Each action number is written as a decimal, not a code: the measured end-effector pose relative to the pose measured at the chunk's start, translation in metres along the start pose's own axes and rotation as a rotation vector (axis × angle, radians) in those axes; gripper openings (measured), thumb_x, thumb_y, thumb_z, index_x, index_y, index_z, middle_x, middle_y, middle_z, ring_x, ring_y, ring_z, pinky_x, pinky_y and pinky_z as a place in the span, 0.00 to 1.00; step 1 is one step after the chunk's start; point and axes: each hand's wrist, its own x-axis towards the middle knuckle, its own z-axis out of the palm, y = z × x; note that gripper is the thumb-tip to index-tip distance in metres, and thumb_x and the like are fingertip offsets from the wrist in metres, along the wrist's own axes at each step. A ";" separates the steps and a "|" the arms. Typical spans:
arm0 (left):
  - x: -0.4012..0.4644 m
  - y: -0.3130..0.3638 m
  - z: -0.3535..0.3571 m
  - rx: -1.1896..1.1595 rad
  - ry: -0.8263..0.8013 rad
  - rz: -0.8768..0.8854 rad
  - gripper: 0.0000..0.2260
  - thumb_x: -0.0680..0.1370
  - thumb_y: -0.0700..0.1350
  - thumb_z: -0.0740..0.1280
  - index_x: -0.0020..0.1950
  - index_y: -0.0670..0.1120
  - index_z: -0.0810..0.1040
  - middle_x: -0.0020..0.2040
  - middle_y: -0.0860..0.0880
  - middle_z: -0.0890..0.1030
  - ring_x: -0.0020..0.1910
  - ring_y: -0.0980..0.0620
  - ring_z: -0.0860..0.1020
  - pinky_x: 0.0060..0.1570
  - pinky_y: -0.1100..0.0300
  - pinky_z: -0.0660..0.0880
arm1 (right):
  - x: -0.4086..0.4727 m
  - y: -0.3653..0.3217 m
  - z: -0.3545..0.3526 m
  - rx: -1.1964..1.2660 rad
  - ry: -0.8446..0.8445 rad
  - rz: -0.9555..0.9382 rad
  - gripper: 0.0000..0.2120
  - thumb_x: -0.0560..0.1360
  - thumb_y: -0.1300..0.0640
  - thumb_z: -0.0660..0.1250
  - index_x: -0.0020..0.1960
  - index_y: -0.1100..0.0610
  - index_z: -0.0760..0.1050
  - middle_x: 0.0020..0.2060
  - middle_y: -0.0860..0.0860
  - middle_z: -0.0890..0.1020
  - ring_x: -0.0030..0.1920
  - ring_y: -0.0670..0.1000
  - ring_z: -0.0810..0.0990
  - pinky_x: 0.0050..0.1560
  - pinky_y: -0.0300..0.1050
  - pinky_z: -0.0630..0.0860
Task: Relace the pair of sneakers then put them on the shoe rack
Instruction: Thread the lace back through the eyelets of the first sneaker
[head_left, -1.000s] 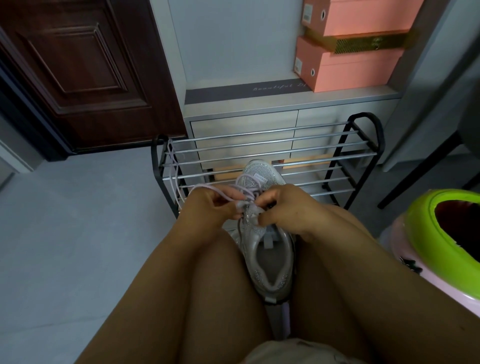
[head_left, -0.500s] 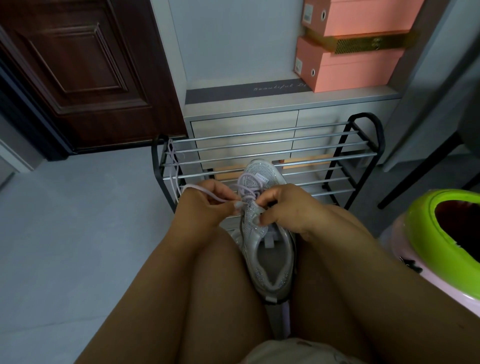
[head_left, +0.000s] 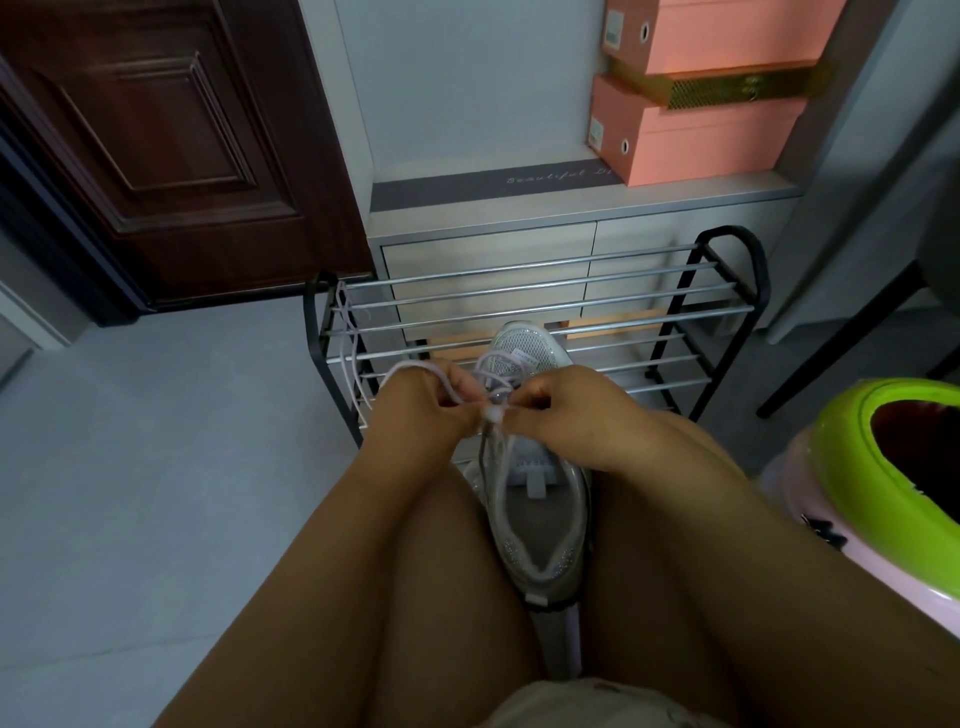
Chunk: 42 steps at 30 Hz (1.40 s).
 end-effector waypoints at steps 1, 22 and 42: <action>0.001 -0.001 0.003 -0.051 -0.007 -0.020 0.08 0.71 0.33 0.72 0.38 0.43 0.76 0.33 0.46 0.79 0.31 0.52 0.78 0.34 0.63 0.78 | 0.000 0.000 -0.003 0.035 -0.011 0.017 0.15 0.74 0.44 0.66 0.39 0.54 0.80 0.32 0.53 0.79 0.33 0.49 0.76 0.35 0.42 0.70; -0.005 0.005 0.008 0.083 -0.204 0.088 0.13 0.76 0.52 0.69 0.43 0.42 0.80 0.41 0.36 0.79 0.38 0.43 0.77 0.42 0.50 0.76 | 0.009 0.014 -0.015 0.250 -0.127 0.014 0.11 0.68 0.66 0.70 0.46 0.55 0.83 0.45 0.53 0.85 0.51 0.52 0.81 0.57 0.48 0.76; -0.005 -0.011 0.000 -0.195 -0.089 -0.063 0.12 0.73 0.28 0.65 0.50 0.44 0.79 0.52 0.46 0.82 0.49 0.51 0.80 0.47 0.63 0.77 | 0.007 0.018 -0.036 0.772 0.118 -0.087 0.06 0.77 0.63 0.63 0.42 0.63 0.75 0.40 0.59 0.79 0.44 0.53 0.77 0.50 0.45 0.74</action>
